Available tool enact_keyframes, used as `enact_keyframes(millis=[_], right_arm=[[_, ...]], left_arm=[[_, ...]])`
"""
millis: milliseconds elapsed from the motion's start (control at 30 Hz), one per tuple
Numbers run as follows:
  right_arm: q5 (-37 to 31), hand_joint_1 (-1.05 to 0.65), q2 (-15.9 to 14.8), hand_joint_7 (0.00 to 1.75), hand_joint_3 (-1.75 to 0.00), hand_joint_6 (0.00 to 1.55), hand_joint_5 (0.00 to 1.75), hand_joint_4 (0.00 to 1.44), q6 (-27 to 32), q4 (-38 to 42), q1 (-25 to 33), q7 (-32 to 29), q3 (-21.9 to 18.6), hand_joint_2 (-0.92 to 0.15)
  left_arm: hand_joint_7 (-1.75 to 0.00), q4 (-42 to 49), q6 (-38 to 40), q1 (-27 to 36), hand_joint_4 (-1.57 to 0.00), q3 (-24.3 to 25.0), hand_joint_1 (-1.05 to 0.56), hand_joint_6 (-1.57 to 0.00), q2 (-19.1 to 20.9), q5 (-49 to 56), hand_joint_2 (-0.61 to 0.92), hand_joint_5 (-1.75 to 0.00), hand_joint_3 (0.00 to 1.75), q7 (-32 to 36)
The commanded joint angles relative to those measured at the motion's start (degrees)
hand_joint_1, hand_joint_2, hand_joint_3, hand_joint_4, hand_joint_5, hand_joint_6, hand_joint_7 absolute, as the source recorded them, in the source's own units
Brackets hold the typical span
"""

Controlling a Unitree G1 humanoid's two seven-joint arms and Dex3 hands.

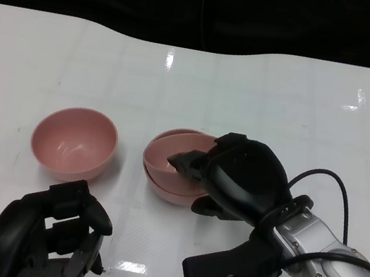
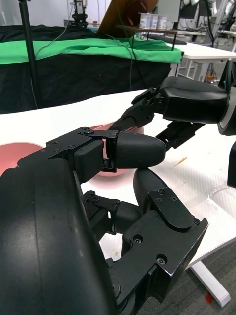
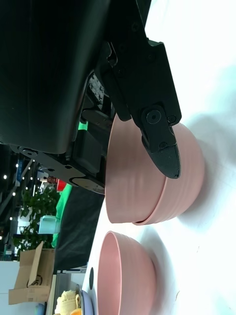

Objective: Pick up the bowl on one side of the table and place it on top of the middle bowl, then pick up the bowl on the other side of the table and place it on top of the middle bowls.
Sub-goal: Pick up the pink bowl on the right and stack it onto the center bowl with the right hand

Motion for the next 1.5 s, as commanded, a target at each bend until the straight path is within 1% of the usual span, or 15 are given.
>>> enact_keyframes(millis=[33,133,233,433,667,867,967,1100,1267,1500], right_arm=[[0.60,-0.66,-0.01,0.00,-0.11,0.50,0.37,0.43,0.86,-1.02,0.07,1.31,-0.41,-0.92],[0.59,-0.69,0.13,0.00,-0.10,0.44,0.33,0.37,1.74,-1.96,0.17,3.07,-0.31,-0.92],[0.95,-0.72,0.13,0.00,-0.09,0.42,0.32,0.35,1.56,-2.25,0.27,3.79,-0.33,-0.92],[1.64,-0.73,-0.44,0.00,-0.07,0.41,0.32,0.34,1.21,-2.83,0.72,4.45,-0.66,-0.92],[1.27,-0.73,-1.32,0.00,-0.11,0.39,0.32,0.33,2.71,-5.32,1.61,6.27,-0.76,-0.92],[1.37,-0.70,-2.11,0.00,-0.11,0.40,0.32,0.33,2.63,-6.92,3.17,5.37,-1.23,-0.92],[1.32,-0.68,-3.08,0.01,-0.10,0.40,0.33,0.34,2.47,-7.96,4.58,4.53,-1.64,-0.92],[1.23,-0.67,-3.64,0.01,-0.10,0.40,0.34,0.34,2.65,-9.06,5.46,4.84,-2.00,-0.92],[1.08,-0.67,-3.94,0.01,-0.10,0.41,0.34,0.33,2.80,-9.37,6.28,4.92,-2.19,-0.92],[0.39,-0.68,-3.92,0.01,-0.10,0.41,0.36,0.33,3.13,-8.65,6.75,4.43,-1.95,-0.92]], left_arm=[[-1.41,-0.26,-0.11,0.26,-0.81,0.19,-0.15,-0.83,0.74,-0.12,0.42,-1.65,1.30,-0.25],[-1.41,-0.37,-0.18,0.30,-0.80,0.04,-0.15,-0.83,0.93,0.12,0.43,-1.65,1.29,-0.23],[-1.41,-0.67,0.45,0.29,-0.80,0.02,-0.15,-0.84,0.91,0.13,0.43,-1.65,1.28,0.10],[-1.41,-0.78,0.52,0.27,-0.79,0.10,-0.15,-0.84,0.82,-0.20,0.42,-1.65,1.30,-0.03],[-1.41,-1.40,1.72,0.30,-0.79,0.20,-0.13,-0.85,0.53,-0.63,0.41,-1.67,1.34,0.23],[-1.41,-1.33,1.55,0.29,-0.79,0.24,-0.13,-0.85,0.42,-0.42,0.41,-1.67,1.34,0.37],[-1.41,-1.64,1.62,0.29,-0.80,0.00,-0.12,-0.86,0.36,0.11,0.41,-1.67,1.34,0.74],[-1.42,-1.80,1.54,0.37,-0.80,-0.06,-0.13,-0.85,0.52,0.49,0.40,-1.67,1.36,0.72],[-1.42,-1.61,1.72,0.33,-0.80,0.27,-0.15,-0.86,0.52,-0.19,0.41,-1.68,1.30,0.39],[-1.42,-0.97,0.89,0.28,-0.79,0.32,-0.15,-0.85,0.64,-0.18,0.40,-1.68,1.31,-0.02]])
